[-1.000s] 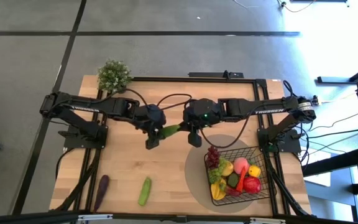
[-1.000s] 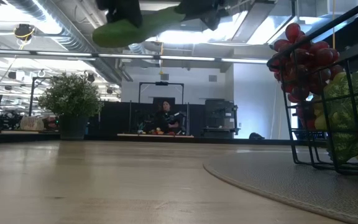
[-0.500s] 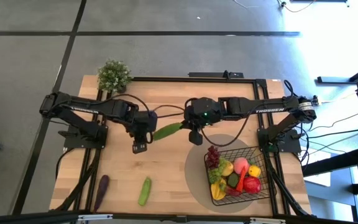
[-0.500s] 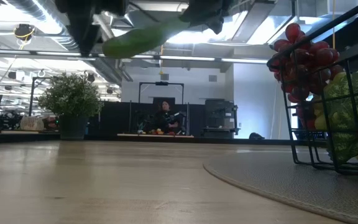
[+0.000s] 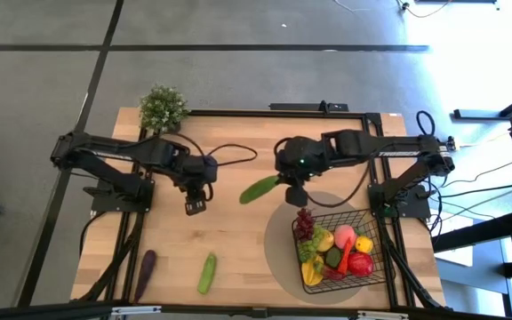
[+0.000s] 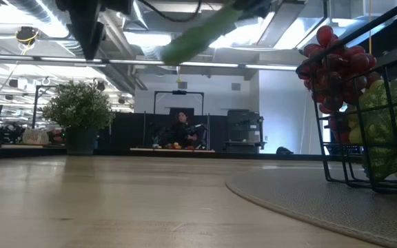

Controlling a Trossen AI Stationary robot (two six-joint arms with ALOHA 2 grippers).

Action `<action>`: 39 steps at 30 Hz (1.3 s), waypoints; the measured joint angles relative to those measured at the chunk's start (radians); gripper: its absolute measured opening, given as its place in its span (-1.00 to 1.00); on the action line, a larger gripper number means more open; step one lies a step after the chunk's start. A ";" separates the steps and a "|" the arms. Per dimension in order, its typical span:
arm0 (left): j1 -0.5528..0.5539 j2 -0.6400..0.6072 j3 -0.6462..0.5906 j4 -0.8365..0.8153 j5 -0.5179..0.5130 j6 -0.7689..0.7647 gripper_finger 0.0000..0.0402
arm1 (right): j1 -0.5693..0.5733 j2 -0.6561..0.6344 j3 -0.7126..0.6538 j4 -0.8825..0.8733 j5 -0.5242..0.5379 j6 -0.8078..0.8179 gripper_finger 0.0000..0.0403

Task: Build produce basket
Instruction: Put the cucumber into the wire basket

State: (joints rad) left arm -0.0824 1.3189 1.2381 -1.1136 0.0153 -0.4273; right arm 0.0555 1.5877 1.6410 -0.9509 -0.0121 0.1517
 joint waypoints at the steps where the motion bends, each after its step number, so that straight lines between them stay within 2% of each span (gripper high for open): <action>1: -0.003 -0.011 0.000 0.004 -0.007 -0.010 -0.13 | 0.008 0.000 0.014 -0.037 0.001 0.008 -0.91; 10: -0.025 -0.085 0.001 0.055 -0.074 -0.038 -0.13 | 0.117 0.000 0.111 -0.329 -0.043 0.105 -0.92; 16: -0.025 -0.098 0.003 0.089 -0.081 -0.038 -0.13 | 0.175 0.000 0.203 -0.432 -0.149 0.145 -0.92; 21: -0.023 -0.095 0.001 0.093 -0.083 -0.035 -0.13 | 0.224 0.000 0.265 -0.632 -0.166 0.265 -0.92; 26: -0.023 -0.095 0.001 0.129 -0.083 -0.034 -0.13 | 0.286 -0.018 0.250 -0.624 -0.246 0.352 -0.92; 33: -0.023 -0.095 0.001 0.143 -0.082 -0.034 -0.13 | 0.371 -0.035 0.232 -0.622 -0.278 0.473 -0.92; 39: -0.023 -0.095 0.001 0.143 -0.082 -0.034 -0.13 | 0.435 -0.036 0.197 -0.619 -0.224 0.580 -0.92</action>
State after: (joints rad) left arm -0.1051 1.2240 1.2392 -0.9706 -0.0669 -0.4610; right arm 0.4904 1.5520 1.8382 -1.5696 -0.2360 0.7318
